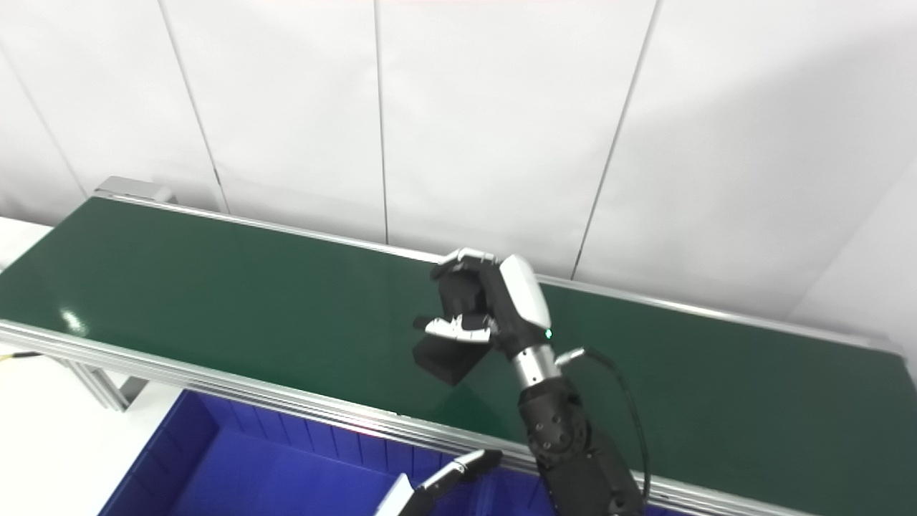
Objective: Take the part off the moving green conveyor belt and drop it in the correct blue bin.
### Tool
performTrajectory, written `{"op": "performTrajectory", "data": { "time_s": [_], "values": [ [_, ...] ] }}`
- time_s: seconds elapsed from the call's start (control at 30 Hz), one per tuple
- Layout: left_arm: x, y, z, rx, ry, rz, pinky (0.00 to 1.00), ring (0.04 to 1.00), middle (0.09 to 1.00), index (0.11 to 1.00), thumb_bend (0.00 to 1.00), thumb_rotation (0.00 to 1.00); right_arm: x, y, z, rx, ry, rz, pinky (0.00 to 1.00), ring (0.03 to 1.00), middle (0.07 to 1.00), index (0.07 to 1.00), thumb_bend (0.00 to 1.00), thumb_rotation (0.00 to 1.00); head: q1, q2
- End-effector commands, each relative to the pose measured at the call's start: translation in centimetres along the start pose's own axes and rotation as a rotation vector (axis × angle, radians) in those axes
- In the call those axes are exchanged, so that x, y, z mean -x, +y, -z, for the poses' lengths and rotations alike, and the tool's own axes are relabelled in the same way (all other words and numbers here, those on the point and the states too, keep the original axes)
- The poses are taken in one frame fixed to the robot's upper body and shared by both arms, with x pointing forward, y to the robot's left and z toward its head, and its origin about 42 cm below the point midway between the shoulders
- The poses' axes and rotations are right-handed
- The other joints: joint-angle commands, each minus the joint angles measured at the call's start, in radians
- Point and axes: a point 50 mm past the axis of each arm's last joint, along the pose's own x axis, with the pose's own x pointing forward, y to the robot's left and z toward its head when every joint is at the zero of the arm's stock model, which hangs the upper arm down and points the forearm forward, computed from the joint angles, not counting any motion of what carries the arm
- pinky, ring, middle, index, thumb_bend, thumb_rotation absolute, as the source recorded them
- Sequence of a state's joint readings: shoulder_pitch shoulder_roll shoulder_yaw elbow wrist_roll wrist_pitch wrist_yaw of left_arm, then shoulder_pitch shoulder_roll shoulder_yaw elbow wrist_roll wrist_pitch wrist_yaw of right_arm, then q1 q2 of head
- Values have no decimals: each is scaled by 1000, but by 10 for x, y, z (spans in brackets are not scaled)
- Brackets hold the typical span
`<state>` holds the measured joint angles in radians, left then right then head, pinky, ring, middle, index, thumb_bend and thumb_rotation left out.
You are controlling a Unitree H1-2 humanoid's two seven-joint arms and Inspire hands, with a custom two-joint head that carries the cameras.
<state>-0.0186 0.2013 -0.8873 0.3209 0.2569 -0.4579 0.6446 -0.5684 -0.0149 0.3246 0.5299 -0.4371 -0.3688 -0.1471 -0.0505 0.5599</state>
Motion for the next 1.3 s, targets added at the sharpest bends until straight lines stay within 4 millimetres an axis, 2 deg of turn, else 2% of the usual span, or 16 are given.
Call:
{"op": "performTrajectory", "data": {
  "time_s": [0.0,0.03,0.07,0.13,0.17,0.27,0.4,0.5,0.7,0.83,1.0,1.03,1.07,1.1,1.23,1.27],
  "values": [
    [-9,9,-9,16,-51,-31,826,831,851,873,951,871,-8,-16,-19,-8,-53,49,329,395,469,527,516,0,-42,7],
    [-10,11,-9,11,-54,-35,823,832,855,884,948,889,-6,-20,-22,-5,-55,60,377,409,459,523,517,0,-42,7],
    [-8,13,-9,16,-50,-39,823,833,856,888,947,896,-3,-24,-25,-6,-62,79,394,413,456,522,517,0,-82,14],
    [-6,18,-9,28,-41,-41,782,856,871,904,953,908,2,-31,-30,-5,-74,105,377,419,454,511,519,0,-122,19],
    [-5,19,-10,34,-37,-39,782,874,884,914,955,930,4,-33,-31,-3,-79,114,330,401,460,526,516,0,-122,19],
    [-2,26,-10,29,-38,-35,782,880,891,936,944,979,16,-44,-33,19,-93,138,290,383,456,534,513,0,-182,21],
    [0,32,-11,31,-35,-40,822,887,898,954,954,1000,33,-59,-37,30,-72,163,307,394,465,533,514,0,-218,27],
    [3,39,-11,22,-38,-57,844,894,898,965,949,1000,59,-71,-39,48,-51,188,307,394,468,532,515,0,-259,-3],
    [3,55,-13,22,-41,-80,924,934,918,996,962,1000,106,-85,-39,103,-4,261,274,374,473,539,512,0,-325,-8],
    [2,62,-15,40,-42,-88,927,949,935,1000,956,1000,137,-92,-38,92,27,293,312,394,483,532,514,0,-352,-2],
    [0,71,-20,63,-47,-87,960,955,934,1000,946,1000,195,-95,-31,137,149,311,300,389,488,533,513,0,-369,38],
    [0,73,-21,67,-50,-89,953,951,931,1000,932,1000,203,-96,-30,140,168,314,286,382,488,536,512,0,-377,59],
    [-1,74,-22,70,-52,-90,946,947,929,1000,922,1000,207,-96,-29,140,176,315,275,377,489,538,511,0,-377,59],
    [-1,77,-24,69,-60,-96,941,945,929,1000,915,1000,215,-97,-27,147,194,321,269,375,490,539,511,0,-387,88],
    [-4,89,-34,82,-93,-112,915,922,915,1000,878,1000,236,-101,-21,175,274,339,291,381,473,542,512,0,-421,157],
    [-5,93,-39,89,-107,-114,916,921,916,1000,870,1000,240,-102,-20,185,299,341,300,385,471,538,513,0,-424,163]
  ]
}}
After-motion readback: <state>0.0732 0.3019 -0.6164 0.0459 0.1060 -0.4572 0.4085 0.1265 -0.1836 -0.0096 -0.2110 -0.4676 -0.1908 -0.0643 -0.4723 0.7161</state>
